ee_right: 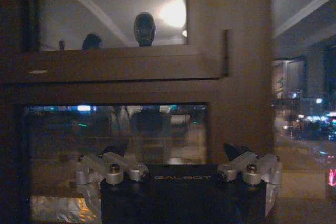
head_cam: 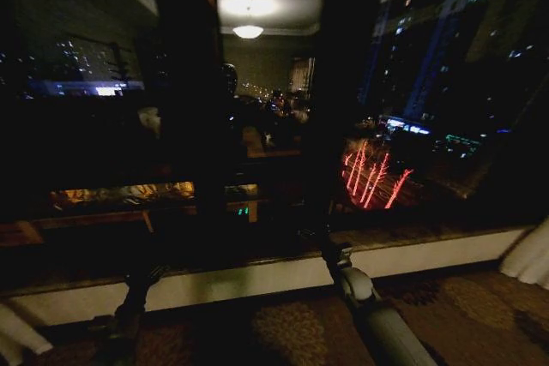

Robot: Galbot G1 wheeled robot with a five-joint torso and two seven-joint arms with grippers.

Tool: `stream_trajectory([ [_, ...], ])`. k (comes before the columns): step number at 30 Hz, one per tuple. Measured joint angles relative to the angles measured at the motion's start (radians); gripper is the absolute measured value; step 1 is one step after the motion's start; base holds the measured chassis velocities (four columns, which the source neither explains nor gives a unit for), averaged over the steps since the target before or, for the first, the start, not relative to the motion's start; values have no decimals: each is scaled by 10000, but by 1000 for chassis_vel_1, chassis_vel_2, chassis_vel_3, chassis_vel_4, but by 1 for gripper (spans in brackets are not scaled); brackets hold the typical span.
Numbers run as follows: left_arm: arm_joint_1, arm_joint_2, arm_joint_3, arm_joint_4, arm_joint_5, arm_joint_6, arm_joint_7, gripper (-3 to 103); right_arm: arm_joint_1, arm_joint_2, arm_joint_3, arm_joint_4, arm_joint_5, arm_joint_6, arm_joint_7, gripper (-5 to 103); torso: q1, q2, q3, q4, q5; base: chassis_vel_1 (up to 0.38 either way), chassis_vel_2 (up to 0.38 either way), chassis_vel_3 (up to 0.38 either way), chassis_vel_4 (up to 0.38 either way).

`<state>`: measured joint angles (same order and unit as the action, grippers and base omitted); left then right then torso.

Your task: Open the curtains by pulling them apart, changing their state from closed to fully open.

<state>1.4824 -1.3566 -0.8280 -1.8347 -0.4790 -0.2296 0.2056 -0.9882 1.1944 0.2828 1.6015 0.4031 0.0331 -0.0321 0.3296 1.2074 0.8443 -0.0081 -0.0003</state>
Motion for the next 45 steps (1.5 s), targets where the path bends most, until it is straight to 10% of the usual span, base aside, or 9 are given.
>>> stream_trajectory([
  [21,0,-1,0,0,0,0,3,100,0,-1,1,0,0,0,1,100,0,0,1,-3,6,-322,-326,317,327],
  [45,0,2,-4,1,0,0,0,100,0,2,-2,0,0,0,-1,100,-1,1,0,0,2,9,-2,8,-8],
])
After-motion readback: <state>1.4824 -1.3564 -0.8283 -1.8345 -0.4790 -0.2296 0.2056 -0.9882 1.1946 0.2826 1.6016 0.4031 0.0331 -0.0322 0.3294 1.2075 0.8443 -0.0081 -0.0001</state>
